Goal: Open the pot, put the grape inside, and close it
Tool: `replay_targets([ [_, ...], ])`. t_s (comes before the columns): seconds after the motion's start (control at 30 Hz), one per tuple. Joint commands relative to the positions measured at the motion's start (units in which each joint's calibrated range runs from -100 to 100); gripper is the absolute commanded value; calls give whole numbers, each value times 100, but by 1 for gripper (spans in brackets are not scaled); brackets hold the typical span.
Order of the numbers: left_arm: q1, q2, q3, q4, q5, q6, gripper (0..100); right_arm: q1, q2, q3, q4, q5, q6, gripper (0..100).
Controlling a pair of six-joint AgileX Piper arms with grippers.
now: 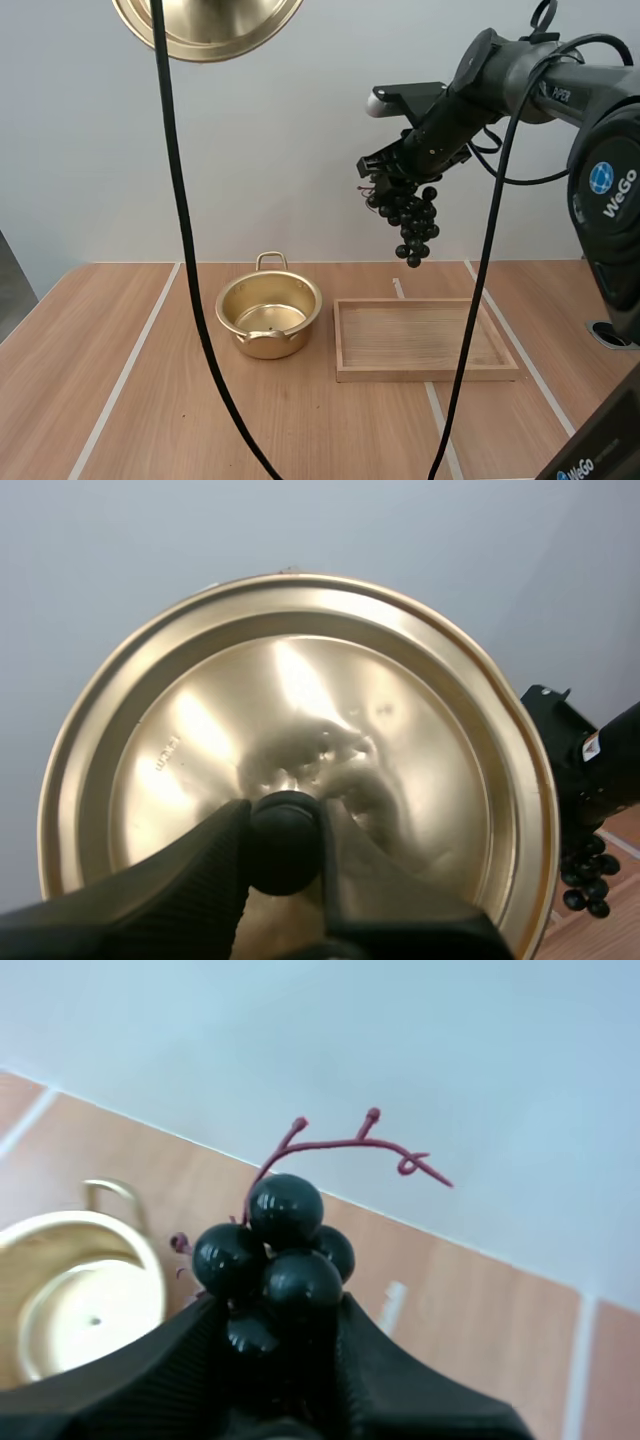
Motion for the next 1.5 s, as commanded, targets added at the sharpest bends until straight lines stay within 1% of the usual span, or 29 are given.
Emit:
replay_targets([
  [0.0,-17,-39,-310,-41,-101,-54,0,404,-94,-145,184,130,-40,0],
  [0.17,-17,-39,-669,-41,15,-190,0,893,-69,-163,246,12,-29,0],
  [0.27,-17,-39,-817,-41,26,-191,0,1114,-2,-163,274,-259,-22,0],
  [0.53,-17,-39,-956,-41,42,-202,0,1472,387,-163,290,-634,-56,0],
  [0.93,-17,-39,-956,10,131,-202,0,1799,1246,-230,312,-1114,-204,0],
  [1.1,-17,-39,-956,141,192,-202,0,1799,1510,-324,301,-1334,-284,0],
  [1.47,-17,-39,-956,166,222,-241,0,1799,1876,-324,313,-1272,-397,0],
])
